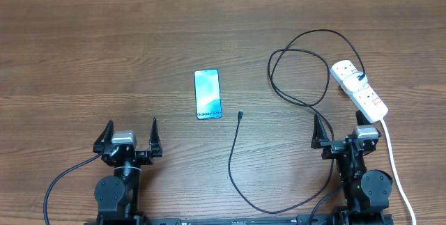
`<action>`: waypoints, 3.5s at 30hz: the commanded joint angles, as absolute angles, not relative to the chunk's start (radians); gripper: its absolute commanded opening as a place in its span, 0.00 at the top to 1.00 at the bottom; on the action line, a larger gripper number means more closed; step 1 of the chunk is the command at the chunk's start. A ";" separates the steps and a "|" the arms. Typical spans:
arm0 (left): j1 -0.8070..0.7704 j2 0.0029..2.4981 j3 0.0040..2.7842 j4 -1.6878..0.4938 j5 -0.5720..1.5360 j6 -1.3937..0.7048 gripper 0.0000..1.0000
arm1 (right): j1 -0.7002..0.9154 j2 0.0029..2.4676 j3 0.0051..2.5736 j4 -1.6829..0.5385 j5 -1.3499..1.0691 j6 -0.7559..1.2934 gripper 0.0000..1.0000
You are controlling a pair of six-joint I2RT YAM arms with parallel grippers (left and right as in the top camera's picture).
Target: Plug charger to phone and switch on socket
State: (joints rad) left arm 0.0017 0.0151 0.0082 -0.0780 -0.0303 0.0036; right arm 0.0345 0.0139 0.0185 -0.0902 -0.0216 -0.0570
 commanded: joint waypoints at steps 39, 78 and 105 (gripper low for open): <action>0.006 0.006 0.005 -0.077 -0.022 0.023 0.00 | 0.038 0.003 0.008 -0.084 -0.016 -0.064 0.00; 0.001 0.014 0.067 0.535 0.357 -0.672 0.00 | 0.038 0.003 0.008 -0.084 -0.016 -0.064 0.00; -0.241 1.545 1.953 -1.354 0.266 -0.418 0.00 | 0.038 0.003 0.008 -0.084 -0.016 -0.064 0.00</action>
State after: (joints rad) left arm -0.1261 1.4834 1.8969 -1.3079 0.4950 -0.2928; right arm 0.0345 0.0116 0.0181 -0.0895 -0.0212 -0.0601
